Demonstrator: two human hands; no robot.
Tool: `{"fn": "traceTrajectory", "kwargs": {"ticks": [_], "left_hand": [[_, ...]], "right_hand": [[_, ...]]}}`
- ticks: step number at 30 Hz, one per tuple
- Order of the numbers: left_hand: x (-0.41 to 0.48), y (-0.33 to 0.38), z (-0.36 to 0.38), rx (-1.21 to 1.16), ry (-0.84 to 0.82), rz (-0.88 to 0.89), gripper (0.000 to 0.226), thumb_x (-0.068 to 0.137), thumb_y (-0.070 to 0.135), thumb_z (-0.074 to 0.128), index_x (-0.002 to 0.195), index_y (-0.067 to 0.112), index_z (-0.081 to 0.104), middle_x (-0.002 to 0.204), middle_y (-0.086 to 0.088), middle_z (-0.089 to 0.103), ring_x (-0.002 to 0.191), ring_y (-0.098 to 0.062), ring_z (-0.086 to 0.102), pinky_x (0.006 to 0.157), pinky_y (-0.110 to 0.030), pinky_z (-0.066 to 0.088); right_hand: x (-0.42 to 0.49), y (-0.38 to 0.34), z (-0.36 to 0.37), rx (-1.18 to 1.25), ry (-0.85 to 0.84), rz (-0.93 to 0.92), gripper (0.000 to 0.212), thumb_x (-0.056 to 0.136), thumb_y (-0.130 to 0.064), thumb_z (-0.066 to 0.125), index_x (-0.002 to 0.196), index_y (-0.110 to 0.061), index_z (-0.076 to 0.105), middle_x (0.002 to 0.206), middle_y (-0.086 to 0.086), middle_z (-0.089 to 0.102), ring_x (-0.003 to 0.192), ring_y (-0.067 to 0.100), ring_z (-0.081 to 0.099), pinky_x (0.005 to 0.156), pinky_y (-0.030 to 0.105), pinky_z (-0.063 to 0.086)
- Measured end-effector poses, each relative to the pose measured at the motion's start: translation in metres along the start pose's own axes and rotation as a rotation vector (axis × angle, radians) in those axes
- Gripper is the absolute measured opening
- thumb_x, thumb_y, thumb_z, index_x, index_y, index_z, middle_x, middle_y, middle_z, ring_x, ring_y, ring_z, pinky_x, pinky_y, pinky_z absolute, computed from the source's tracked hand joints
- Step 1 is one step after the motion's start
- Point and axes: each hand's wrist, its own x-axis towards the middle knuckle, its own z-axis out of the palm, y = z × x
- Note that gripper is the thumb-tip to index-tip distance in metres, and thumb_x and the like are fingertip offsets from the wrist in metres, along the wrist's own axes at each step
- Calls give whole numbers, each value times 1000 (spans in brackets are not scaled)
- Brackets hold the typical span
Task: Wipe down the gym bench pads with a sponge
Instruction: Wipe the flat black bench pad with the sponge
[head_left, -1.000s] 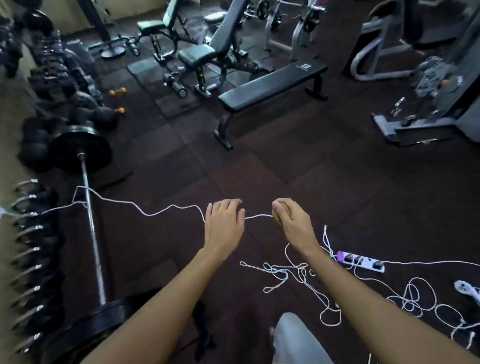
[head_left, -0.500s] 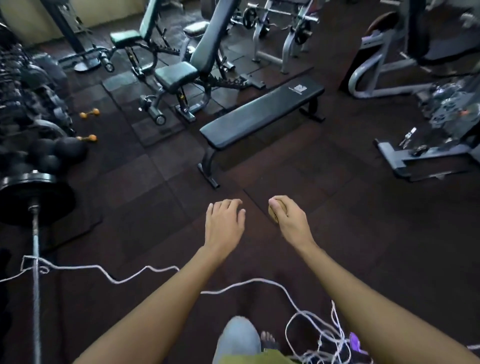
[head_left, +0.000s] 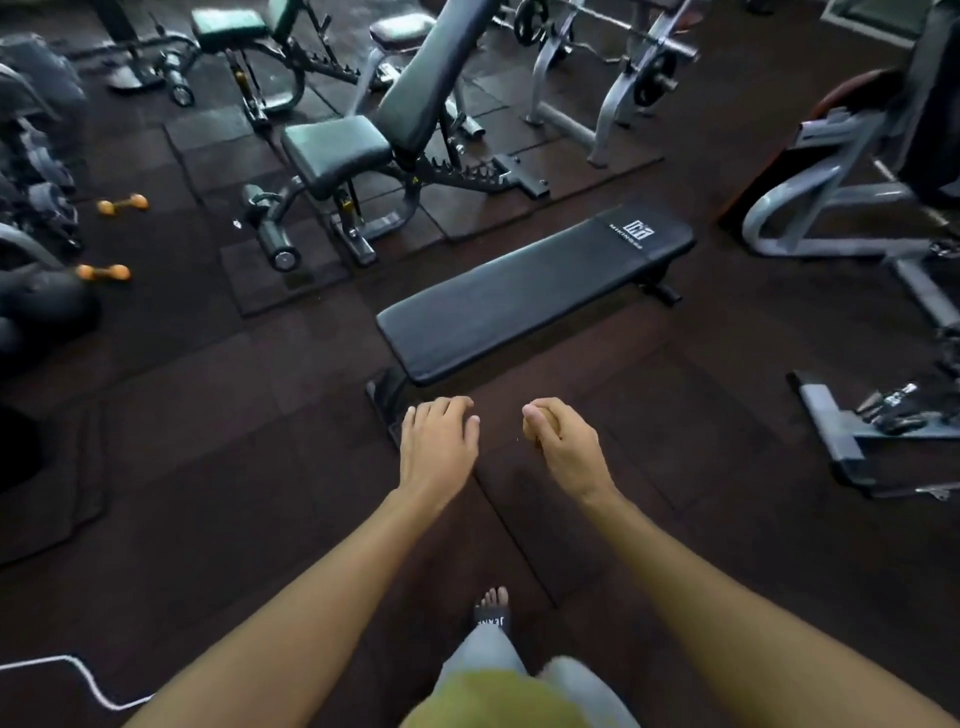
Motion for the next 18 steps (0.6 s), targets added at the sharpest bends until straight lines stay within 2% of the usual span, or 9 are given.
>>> {"fn": "traceTrajectory", "kwargs": {"ticks": [4, 8, 12, 16, 18], "left_hand": [[98, -4, 9, 3, -3, -66, 26, 96, 26, 54, 118, 17, 64, 117, 2, 68, 113, -20, 58, 108, -42, 36], [196, -18, 40, 6, 3, -172, 27, 95, 25, 57, 119, 16, 65, 115, -1, 68, 110, -24, 60, 105, -44, 40], [288, -48, 111, 1, -10, -278, 28, 95, 23, 58, 120, 14, 65, 116, -1, 68, 110, -23, 60, 104, -44, 42], [366, -85, 198, -41, -34, -461, 30, 97, 24, 55, 125, 15, 62, 123, 0, 65, 117, -20, 56, 107, -44, 41], [394, -104, 242, -58, -67, -530, 31, 97, 25, 54, 125, 15, 61, 124, -1, 64, 118, -21, 56, 107, -44, 40]], "right_hand": [[110, -17, -7, -35, -59, 22, 21, 101, -36, 51, 97, -21, 65, 83, -3, 67, 78, 9, 59, 80, 31, 48], [233, -11, 2, -98, -146, 14, 20, 101, -34, 52, 95, -20, 65, 81, -6, 66, 82, 13, 60, 83, 37, 48], [369, 27, 32, -149, -286, 6, 22, 101, -36, 53, 92, -19, 65, 83, -5, 67, 81, 12, 61, 81, 35, 49], [495, 78, 79, -143, -448, 46, 21, 100, -41, 52, 97, -23, 64, 90, 2, 68, 73, 8, 62, 63, 24, 50], [543, 110, 102, -168, -479, 41, 18, 100, -41, 52, 97, -27, 63, 93, 0, 67, 79, 7, 63, 69, 25, 51]]}}
